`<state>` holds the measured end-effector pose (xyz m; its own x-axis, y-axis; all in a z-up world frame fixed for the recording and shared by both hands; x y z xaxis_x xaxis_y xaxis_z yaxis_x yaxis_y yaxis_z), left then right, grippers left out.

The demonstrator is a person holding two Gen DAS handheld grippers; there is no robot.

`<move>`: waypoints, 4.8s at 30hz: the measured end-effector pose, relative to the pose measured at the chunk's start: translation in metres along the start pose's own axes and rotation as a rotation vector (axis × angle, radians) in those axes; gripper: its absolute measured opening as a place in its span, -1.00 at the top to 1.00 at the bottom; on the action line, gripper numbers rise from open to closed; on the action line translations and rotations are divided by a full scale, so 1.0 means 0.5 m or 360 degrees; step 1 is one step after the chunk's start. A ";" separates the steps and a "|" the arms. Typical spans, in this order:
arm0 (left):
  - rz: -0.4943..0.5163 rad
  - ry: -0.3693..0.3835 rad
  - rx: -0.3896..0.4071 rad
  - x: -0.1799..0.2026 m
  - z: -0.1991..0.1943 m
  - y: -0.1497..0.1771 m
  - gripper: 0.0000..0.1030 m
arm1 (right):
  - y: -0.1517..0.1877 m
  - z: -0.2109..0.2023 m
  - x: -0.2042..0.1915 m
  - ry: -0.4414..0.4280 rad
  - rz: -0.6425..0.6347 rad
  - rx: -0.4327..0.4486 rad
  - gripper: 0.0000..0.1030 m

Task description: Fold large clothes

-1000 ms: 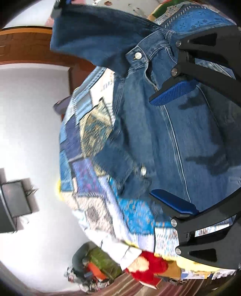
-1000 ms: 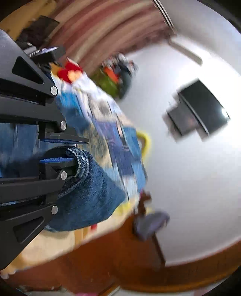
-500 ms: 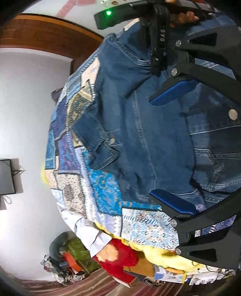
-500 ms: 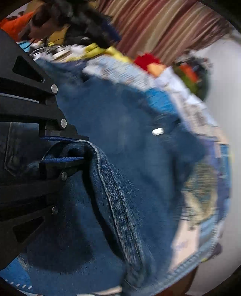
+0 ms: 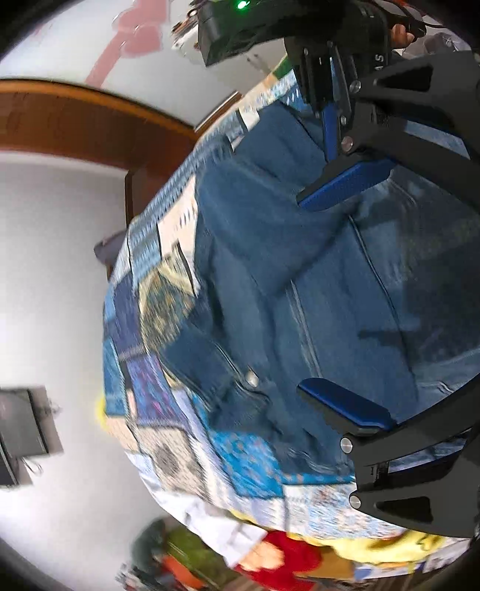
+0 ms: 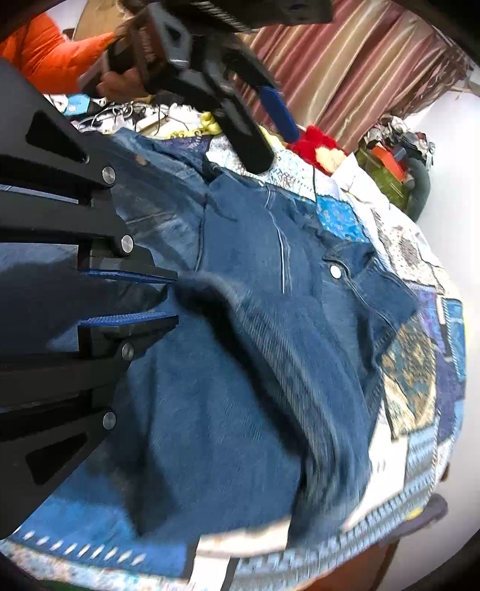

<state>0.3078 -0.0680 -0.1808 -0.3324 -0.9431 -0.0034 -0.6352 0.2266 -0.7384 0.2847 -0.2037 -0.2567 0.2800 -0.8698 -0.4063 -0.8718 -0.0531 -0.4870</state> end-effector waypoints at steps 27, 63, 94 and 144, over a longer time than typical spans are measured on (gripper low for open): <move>0.0055 -0.0045 0.0077 0.047 0.079 -0.139 0.76 | -0.077 -0.139 0.174 0.0326 0.0104 0.0328 0.79; -0.1266 0.0169 -0.0253 -0.322 0.106 0.267 -0.27 | 0.018 -0.073 0.241 0.0561 0.0235 0.0237 -0.60; -0.0484 -0.0390 -0.0401 -0.444 0.195 0.229 0.11 | -0.054 0.032 0.154 0.0367 0.0158 0.0169 -0.72; -0.0675 -0.0632 -0.0301 -0.700 0.264 0.144 0.72 | -0.348 0.244 0.146 0.0211 0.0060 0.0106 0.41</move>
<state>0.4703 0.2465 -0.3219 0.2388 -0.9710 -0.0130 -0.7802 -0.1839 -0.5979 0.5057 -0.1981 -0.2959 0.1880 -0.9280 -0.3217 -0.8509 0.0097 -0.5253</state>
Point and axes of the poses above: each gripper's, at about its wrist camera, not at the fingertips, and z roughly the way its jaws point, x to its right, y to its underside, the point moved 7 cm from there along z, roughly the way its jaws point, and after that the axes turned 7 degrees about x, right-handed, at the moved point
